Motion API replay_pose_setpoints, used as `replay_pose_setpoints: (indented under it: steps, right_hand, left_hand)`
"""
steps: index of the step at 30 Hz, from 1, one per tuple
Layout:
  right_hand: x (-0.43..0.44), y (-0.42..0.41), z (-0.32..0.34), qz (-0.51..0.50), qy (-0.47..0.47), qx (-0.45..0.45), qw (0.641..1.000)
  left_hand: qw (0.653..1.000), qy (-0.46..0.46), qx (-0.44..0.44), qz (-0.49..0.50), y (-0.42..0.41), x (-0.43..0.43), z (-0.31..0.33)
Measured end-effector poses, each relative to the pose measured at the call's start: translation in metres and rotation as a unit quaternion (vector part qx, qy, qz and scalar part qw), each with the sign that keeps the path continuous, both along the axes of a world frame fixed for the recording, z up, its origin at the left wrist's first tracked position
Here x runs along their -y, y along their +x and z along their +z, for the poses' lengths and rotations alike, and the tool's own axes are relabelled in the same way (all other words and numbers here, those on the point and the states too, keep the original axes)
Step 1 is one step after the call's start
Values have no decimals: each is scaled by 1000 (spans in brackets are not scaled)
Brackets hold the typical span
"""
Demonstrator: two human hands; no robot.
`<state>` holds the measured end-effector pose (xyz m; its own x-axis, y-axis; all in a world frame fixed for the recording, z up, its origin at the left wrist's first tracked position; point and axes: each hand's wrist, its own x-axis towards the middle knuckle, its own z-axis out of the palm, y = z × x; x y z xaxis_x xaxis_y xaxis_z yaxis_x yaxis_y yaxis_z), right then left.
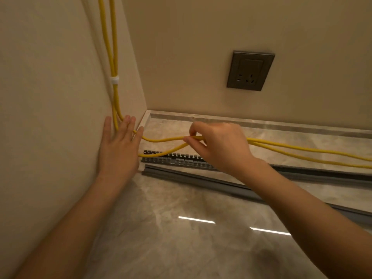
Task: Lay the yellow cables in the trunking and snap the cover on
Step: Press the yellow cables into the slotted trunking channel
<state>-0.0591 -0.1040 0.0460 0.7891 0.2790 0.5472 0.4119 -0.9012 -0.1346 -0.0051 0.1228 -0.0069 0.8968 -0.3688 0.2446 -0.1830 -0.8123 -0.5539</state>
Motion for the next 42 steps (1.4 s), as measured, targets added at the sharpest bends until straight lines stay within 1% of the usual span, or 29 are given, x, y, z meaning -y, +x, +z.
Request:
replay_pose_setpoints:
  steps: [2,3,7,9,12,16,20,23,27,30,33,37,42]
  right_hand:
    - [4,7,-12,-3,-11,-7,1000]
    - [7,10,-19,-1,-12,-7,1000]
    - [19,17,-46,-3,-21,1,1000]
    - [22,18,-58,-25,-37,0,999]
    - [28,16,-71,-38,-57,-12,998]
    - [32,8,-75,-17,-67,-24,997]
    - [30,-3,-74,-4,-87,-10,996]
    - [31,-6,-77,-2,-105,1,994]
    - [36,-6,-83,9,-83,12,996]
    - [38,-5,-86,26,-87,-13,996]
    - [36,-2,-86,49,-59,-51,996]
    - [31,-1,-87,62,-40,-63,995]
    - [36,-2,-88,68,-66,-71,993]
  left_hand:
    - [1000,15,-11,2,0,-3,-2]
    - [1000,6,-16,-5,-1,-4,-2]
    - [989,-133,-37,-56,-4,0,-1]
    - [985,-156,-37,-62,-5,1,-2]
    - [976,-191,-23,-100,-6,-2,-3]
    - [970,-205,-4,-131,-8,-7,-6]
    - [975,-198,-9,-102,-12,-5,-8]
    - [973,-209,-12,-102,-14,-5,-12]
    - [966,-225,-14,-123,-14,-10,-14]
    - [963,-239,-10,-127,-12,-10,-12]
    - [965,-233,-23,-119,-12,-8,-12]
    - [964,-233,-24,-123,-13,-8,-12]
    - [959,-255,-19,-123,-15,-5,-11]
